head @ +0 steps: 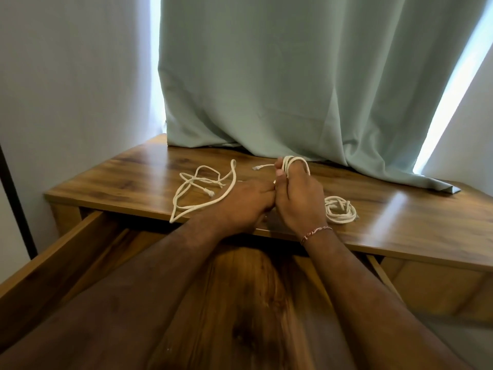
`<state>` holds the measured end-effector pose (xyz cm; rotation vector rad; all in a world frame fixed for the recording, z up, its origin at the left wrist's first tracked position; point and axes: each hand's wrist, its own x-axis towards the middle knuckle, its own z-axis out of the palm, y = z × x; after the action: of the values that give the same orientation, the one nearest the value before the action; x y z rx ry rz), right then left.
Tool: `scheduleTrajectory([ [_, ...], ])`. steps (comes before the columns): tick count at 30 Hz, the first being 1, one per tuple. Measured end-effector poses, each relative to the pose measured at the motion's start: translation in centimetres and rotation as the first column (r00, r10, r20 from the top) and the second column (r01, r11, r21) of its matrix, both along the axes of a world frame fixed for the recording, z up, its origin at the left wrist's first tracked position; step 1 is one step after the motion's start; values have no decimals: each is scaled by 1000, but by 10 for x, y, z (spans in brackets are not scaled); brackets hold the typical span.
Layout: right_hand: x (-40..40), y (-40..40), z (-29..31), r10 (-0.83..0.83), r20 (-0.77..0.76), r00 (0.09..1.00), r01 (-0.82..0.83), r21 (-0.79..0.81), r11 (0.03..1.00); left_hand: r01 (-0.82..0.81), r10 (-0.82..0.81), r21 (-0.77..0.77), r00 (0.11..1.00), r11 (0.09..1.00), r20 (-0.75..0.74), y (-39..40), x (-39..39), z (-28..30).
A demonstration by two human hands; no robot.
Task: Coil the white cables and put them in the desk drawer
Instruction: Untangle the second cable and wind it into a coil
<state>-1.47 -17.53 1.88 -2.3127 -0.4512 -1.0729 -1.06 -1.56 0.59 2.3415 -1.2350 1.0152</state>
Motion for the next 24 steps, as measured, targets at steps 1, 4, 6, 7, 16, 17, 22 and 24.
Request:
scheduleTrajectory([
  [1, -3, 2, 0, 23, 32, 999, -21, -75, 997, 24, -22, -42, 999, 999, 28, 3, -1, 3],
  [4, -4, 3, 4, 149, -61, 987, -155, -111, 982, 68, -59, -73, 991, 995, 122, 16, 0, 6],
  [6, -1, -3, 5, 198, -139, 970, -220, -164, 962, 3, -2, -19, 996, 1000, 87, 26, 2, 7],
  [7, 1, -7, 5, 218, -196, 956, -250, -158, 955, -82, 81, 8, 996, 997, 42, 33, 3, 7],
  [16, 12, -48, 5, -8, -439, 899, -186, -398, 898, -730, 748, 199, 582, 653, -319, 115, 22, 9],
  [17, 14, -50, 4, -102, -420, 902, -101, -435, 895, -821, 841, 224, 461, 525, -283, 120, 18, 10],
  [22, 18, -58, -2, -304, -408, 861, 226, -229, 947, -724, 862, 484, 324, 491, -390, 106, 16, 22],
  [24, 19, -53, 0, -278, -404, 872, 247, -126, 961, -613, 788, 502, 403, 610, -465, 88, 14, 30],
])
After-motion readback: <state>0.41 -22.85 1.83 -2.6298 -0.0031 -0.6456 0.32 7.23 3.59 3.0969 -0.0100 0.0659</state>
